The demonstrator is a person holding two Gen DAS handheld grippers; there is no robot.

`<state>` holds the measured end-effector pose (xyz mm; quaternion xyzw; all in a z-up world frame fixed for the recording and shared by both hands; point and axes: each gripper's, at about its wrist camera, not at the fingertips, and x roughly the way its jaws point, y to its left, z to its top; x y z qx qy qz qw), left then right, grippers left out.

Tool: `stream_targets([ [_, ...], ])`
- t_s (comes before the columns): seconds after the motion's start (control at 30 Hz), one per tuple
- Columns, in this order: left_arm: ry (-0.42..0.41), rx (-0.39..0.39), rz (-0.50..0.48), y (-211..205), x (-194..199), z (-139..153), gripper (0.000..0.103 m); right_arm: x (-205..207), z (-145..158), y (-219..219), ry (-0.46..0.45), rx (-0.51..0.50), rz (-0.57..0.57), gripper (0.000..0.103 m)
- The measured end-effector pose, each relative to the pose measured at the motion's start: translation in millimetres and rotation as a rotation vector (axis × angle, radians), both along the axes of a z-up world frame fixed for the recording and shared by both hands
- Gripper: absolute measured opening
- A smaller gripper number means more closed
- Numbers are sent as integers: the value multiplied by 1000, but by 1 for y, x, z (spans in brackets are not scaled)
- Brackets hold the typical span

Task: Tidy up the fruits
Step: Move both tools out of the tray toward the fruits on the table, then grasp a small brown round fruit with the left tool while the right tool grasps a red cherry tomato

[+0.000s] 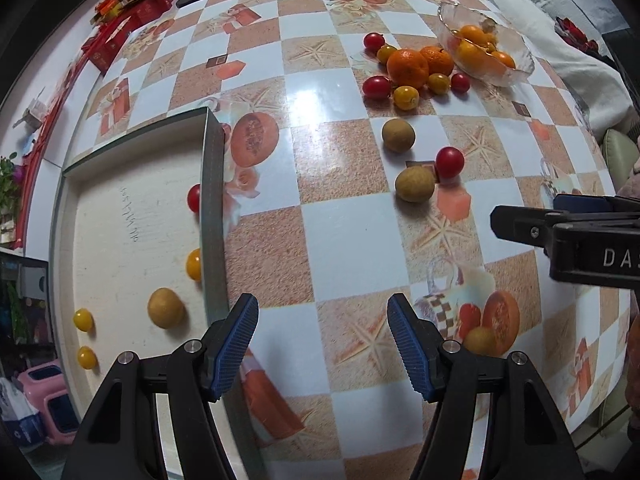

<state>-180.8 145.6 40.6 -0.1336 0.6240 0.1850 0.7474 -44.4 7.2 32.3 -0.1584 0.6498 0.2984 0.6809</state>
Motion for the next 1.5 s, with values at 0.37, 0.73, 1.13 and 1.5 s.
stream_targets([
  [0.37,13,-20,20,1,6,-17,69,2,-14,36,-24,32,155,66],
  [0.73,15,-24,21,-1,13,-26,69,10,-18,63,-61,61,169,42],
  [1.13,-11,-26,-12,-3,60,-26,69,20,-11,53,-61,119,143,27],
  [1.5,8,-7,-34,-10,79,-33,69,23,-21,65,17,123,196,25],
])
